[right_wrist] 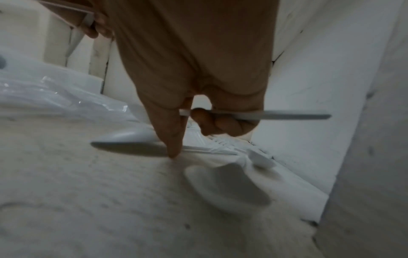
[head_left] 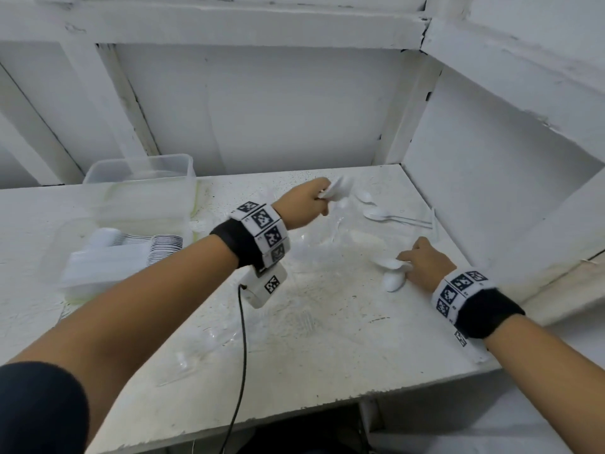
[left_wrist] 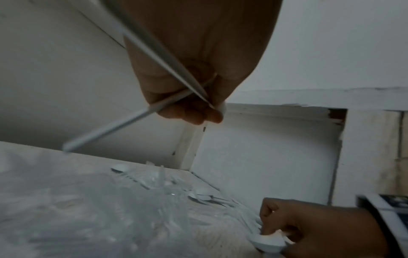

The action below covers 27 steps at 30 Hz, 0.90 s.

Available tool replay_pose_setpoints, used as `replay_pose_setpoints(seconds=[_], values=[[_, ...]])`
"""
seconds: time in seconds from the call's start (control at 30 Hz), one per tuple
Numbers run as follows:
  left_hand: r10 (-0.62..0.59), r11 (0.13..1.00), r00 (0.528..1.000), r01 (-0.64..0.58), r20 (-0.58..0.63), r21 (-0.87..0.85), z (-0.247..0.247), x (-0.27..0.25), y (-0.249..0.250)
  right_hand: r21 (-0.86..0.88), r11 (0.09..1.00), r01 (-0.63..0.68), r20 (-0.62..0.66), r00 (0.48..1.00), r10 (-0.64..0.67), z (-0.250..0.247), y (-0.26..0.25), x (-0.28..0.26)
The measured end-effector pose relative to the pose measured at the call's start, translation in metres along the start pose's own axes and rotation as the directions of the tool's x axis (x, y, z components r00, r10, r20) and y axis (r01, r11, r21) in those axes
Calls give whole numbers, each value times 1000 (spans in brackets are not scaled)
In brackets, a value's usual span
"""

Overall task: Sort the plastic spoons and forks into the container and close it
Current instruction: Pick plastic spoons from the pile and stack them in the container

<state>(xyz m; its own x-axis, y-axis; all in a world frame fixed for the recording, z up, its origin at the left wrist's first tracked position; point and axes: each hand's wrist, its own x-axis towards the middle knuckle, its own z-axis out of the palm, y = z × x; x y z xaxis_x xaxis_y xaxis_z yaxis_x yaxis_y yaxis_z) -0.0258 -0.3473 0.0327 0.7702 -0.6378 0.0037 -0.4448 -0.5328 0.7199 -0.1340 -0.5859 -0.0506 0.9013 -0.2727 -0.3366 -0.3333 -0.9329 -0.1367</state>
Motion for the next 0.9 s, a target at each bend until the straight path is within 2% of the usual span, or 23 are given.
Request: replay_pose_setpoints(seconds=[0.1,0.2,0.33,0.47,0.53,0.63,0.67,0.7,0.77,0.83,0.9], values=[[-109,981,993,101,-42,-163,-13,-10,-14,-68,992,103,-16,994,-104,1,-8,-3],[-216,942,972,184,-90,-281,-21,-19,-25,-17,981,193,-20,981,-193,3,-16,-5],[-306,912,937,237,-170,-335,-27,-25,-35,124,932,340,-175,932,-317,-4,-35,-7],[-370,895,907,291,-199,-337,-29,-24,-43,389,845,367,-353,907,-231,-25,-61,-9],[-401,874,897,313,-186,-373,-28,-25,-47,504,803,317,-348,926,-148,-40,-69,-1],[-420,861,894,336,-160,-381,-25,-28,-51,712,677,186,-273,962,24,-58,-66,27],[-424,860,892,344,-155,-376,-25,-30,-53,703,696,146,-263,963,63,-62,-62,38],[-430,859,890,352,-152,-373,-24,-31,-54,614,782,104,-257,964,74,-66,-56,47],[-444,853,883,365,-150,-373,-24,-34,-58,314,949,37,-225,974,37,-74,-42,66],[-455,850,877,377,-152,-367,-25,-37,-62,101,995,7,-149,989,8,-75,-29,83],[-459,852,875,385,-155,-355,-25,-40,-67,-56,998,-33,-78,997,29,-72,-20,95]])
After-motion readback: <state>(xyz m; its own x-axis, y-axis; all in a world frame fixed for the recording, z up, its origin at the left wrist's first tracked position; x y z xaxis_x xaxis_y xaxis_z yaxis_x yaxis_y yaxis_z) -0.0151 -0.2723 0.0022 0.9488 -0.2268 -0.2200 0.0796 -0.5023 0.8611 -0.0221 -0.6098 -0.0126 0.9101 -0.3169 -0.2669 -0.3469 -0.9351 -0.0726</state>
